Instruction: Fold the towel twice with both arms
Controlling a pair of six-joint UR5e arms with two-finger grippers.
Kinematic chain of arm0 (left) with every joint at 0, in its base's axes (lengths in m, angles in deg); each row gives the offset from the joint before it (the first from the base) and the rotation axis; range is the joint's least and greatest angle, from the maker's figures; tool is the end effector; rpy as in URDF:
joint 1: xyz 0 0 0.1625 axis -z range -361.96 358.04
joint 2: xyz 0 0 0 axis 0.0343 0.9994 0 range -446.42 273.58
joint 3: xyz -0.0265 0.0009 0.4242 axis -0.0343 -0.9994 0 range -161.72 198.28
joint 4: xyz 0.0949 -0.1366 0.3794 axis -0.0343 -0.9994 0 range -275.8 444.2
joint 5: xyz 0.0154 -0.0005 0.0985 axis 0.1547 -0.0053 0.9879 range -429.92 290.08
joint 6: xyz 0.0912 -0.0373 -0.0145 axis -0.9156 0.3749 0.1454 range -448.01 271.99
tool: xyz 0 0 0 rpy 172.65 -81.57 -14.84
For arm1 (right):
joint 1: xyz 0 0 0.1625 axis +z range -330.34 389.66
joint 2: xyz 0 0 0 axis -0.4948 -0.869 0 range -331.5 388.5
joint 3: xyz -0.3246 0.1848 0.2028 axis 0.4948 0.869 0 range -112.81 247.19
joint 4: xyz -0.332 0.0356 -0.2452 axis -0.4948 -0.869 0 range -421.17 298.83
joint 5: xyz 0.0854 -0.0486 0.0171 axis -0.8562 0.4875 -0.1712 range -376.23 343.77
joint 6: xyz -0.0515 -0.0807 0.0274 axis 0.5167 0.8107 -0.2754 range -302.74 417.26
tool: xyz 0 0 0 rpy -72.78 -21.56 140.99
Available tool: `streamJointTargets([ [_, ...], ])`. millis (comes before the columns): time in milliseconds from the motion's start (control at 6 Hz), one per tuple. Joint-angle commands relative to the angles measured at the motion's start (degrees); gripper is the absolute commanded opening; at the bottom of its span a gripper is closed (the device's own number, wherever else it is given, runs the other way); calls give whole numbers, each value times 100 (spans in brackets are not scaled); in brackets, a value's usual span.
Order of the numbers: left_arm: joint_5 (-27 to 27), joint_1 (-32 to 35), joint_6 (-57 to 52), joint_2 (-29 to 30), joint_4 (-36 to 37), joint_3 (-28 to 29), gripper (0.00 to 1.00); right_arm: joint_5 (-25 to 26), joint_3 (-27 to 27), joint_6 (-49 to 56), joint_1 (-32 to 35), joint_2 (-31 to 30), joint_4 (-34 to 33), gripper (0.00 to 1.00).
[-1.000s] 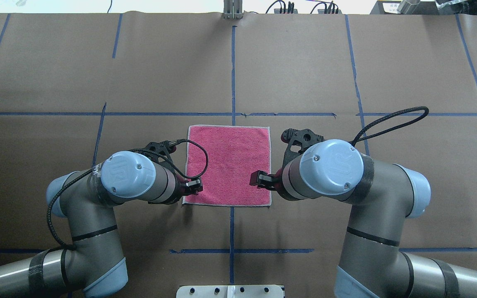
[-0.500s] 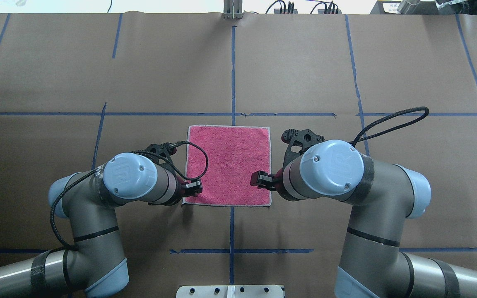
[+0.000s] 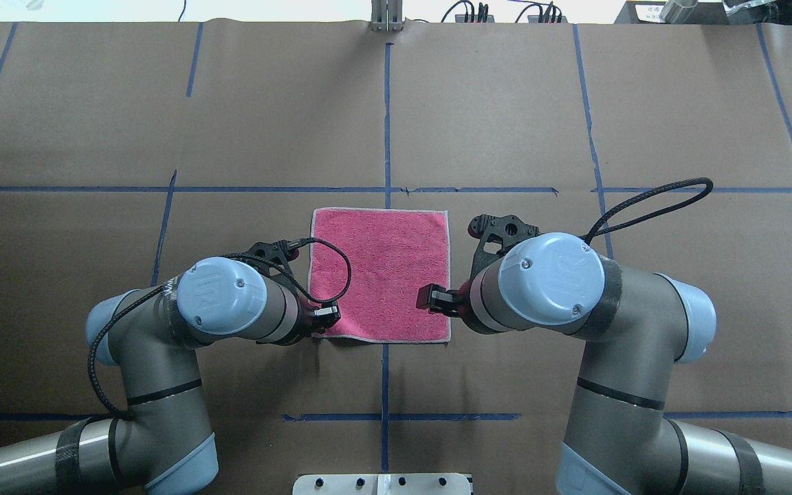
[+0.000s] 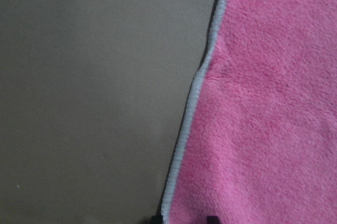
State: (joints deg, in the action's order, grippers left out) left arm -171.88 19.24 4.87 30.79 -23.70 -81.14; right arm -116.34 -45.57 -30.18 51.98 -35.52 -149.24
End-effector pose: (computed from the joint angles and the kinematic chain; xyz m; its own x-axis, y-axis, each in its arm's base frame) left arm 0.5618 -0.3388 0.2818 0.5304 -0.2584 -0.8074 0.2234 0.9613 -0.1609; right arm -0.4960 -0.3289 0.2347 0.5968 0.1977 0.7777 -0.2219 0.9720 -0.0767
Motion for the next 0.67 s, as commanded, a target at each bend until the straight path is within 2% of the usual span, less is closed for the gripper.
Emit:
streamJointTargets([
  [0,0,-11,-32,-6,6,-16,0,9,9,-1,-17,-5,0,100],
  [333,-44,-2,-68,-32,50,-147,0,9,52,-27,-61,13,0,100],
  [500,-44,15,-68,-32,50,-156,0,148,183,-749,-131,56,0,98],
])
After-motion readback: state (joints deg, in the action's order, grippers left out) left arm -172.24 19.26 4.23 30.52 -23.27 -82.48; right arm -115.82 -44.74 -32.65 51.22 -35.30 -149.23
